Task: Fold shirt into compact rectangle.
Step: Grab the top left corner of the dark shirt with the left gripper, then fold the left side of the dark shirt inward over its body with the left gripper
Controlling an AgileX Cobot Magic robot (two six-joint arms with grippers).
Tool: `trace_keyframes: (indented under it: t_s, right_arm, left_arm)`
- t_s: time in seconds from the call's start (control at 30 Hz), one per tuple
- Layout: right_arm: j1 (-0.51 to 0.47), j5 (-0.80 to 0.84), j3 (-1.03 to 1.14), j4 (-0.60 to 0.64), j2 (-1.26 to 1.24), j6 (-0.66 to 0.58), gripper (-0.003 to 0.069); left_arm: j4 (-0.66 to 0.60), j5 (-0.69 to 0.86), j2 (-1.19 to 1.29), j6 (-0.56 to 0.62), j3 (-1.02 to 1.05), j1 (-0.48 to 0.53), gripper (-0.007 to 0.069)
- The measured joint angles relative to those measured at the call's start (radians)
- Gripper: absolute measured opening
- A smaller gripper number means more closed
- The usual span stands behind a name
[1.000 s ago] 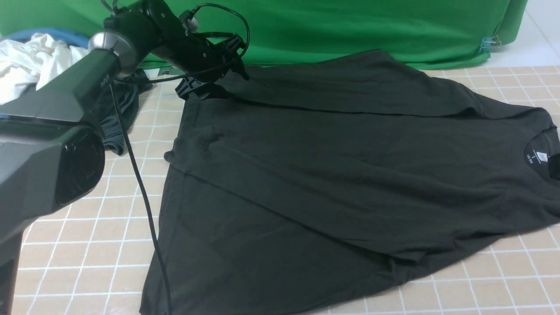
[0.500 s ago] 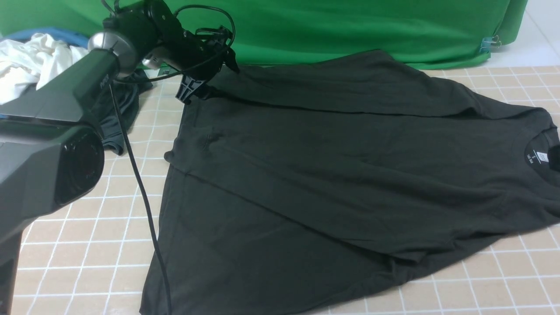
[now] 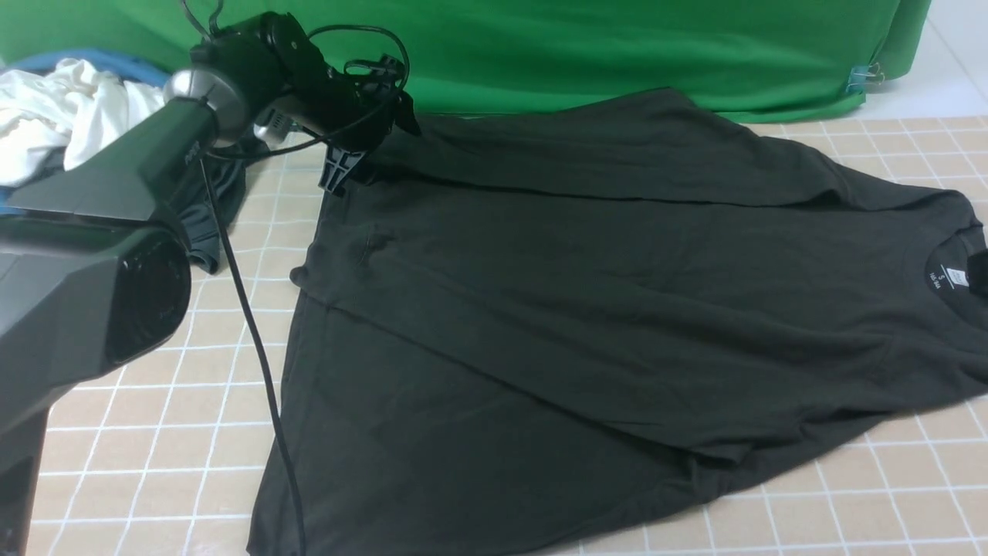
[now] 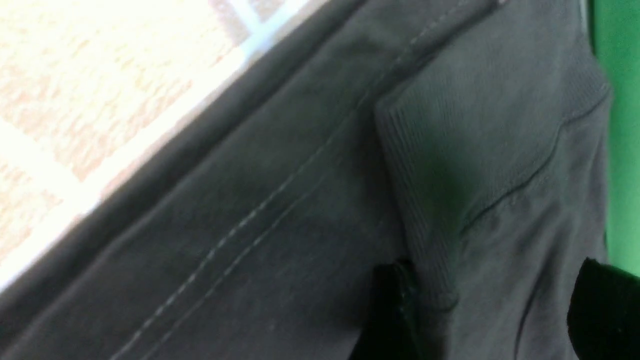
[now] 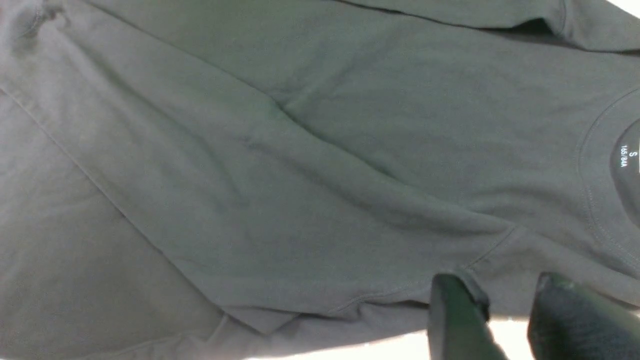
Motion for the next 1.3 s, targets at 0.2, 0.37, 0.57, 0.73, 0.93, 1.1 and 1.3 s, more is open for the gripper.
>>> trace_keyframes:
  t_s: [0.2,0.37,0.57,0.73,0.93,1.1,1.3]
  right_arm:
    - [0.0,0.0,0.0,0.0,0.0,0.0,0.0238]
    - [0.0,-0.001,0.0,0.0,0.0,0.0,0.0238]
    - [0.0,-0.001,0.0,0.0,0.0,0.0,0.0238]
    - [0.0,-0.002,0.0,0.0,0.0,0.0,0.0234]
    - [0.0,-0.003,0.0,0.0,0.0,0.0,0.0234]
    - [0.0,-0.003,0.0,0.0,0.0,0.001,0.0235]
    - [0.0,-0.003,0.0,0.0,0.0,0.001,0.0234]
  left_arm:
    - [-0.034,-0.051,0.015,0.001,-0.006,0.0,0.0446]
    - [-0.054,-0.085,0.022,0.011,-0.006,0.0,0.0446]
    - [-0.059,-0.102,0.028,0.02,-0.006,0.0,0.0415]
    - [-0.024,-0.103,0.033,0.024,-0.006,0.0,0.0258]
    - [0.012,-0.101,0.038,0.034,-0.006,0.0,0.0036]
    - [0.019,-0.07,0.027,0.084,-0.006,0.0,0.002]
    - [0.077,0.063,-0.055,0.143,-0.006,-0.011,0.002]
